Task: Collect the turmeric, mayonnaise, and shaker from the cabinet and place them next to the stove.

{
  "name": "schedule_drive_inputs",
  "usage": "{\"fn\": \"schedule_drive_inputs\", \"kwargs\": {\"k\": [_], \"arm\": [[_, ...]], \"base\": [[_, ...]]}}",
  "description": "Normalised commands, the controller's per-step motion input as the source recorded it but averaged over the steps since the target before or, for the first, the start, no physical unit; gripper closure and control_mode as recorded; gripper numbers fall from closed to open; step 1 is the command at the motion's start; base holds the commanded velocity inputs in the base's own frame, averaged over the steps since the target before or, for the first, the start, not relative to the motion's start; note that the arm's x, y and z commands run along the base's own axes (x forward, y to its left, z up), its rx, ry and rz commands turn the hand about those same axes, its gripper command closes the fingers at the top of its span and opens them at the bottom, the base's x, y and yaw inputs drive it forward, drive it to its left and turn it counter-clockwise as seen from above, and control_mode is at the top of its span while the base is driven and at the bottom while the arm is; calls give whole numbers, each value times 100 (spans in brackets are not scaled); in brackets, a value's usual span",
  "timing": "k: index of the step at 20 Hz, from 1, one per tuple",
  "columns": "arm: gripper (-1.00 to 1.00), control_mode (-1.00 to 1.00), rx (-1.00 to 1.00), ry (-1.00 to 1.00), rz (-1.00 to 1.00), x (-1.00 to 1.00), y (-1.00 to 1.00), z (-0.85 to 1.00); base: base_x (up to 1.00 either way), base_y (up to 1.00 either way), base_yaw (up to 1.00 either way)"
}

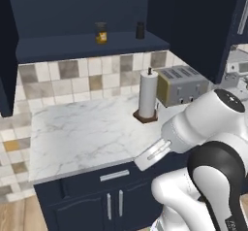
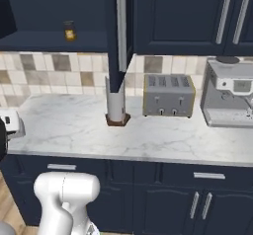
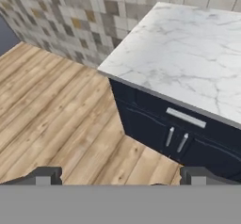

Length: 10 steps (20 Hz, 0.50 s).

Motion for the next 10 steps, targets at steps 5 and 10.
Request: {"fn": "schedule_drive_inputs", "kwargs": {"k": [5, 10], "arm": [[-100, 100, 0, 0, 0, 0, 0, 0], [-100, 100, 0, 0, 0, 0, 0, 0]], "base": [[66, 30, -6], [68, 49, -8]]}}
